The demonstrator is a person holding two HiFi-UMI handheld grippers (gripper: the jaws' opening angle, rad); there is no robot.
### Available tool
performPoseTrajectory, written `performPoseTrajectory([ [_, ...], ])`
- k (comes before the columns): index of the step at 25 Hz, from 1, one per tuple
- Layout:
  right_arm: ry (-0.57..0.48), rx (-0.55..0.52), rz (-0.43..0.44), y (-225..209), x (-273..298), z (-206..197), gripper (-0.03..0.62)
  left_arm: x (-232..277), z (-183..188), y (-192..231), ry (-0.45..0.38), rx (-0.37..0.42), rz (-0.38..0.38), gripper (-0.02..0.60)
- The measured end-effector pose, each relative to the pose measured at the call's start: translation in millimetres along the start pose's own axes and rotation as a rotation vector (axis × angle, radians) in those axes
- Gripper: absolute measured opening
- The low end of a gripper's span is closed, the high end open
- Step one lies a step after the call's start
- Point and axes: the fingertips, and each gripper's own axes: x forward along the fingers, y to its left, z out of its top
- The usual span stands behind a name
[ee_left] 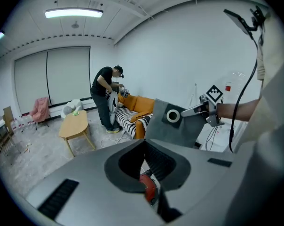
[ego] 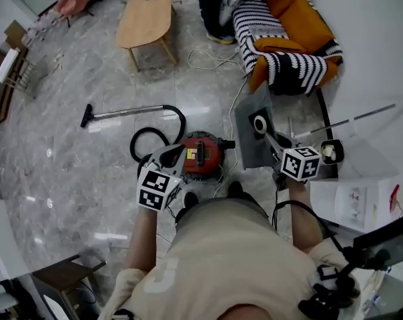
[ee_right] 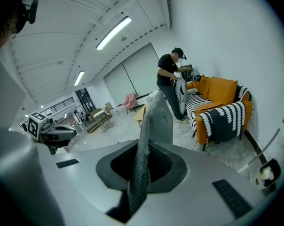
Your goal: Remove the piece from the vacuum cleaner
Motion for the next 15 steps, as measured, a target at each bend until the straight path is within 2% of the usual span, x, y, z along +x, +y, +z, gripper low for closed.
performPoseTrajectory([
  [2,0.015,-0.018,-0.013,8.5,4.3,-1.7,0.025,-3.7,1.7,4.3,-0.003,0.030,-0.007,-0.006],
  [8,-0.005,-0.093,-0.049,82.2,16.9,-4.1,0.025,-54.7,-21.3,43.7,-0.054,0.011,-0.051,-0.006],
  [12,-0.040,-0.082,-0.077,112.6,16.4,-10.1,0.025,-76.7,-38.3,56.7,-0.066,-0.010,-0.102,-0.006],
  [15,-0.044,-0.072,-0.097,129.2,20.1,-19.4,0.025,-93.9,-52.7,67.0,-0.055,0.013,-0.085,-0.006],
])
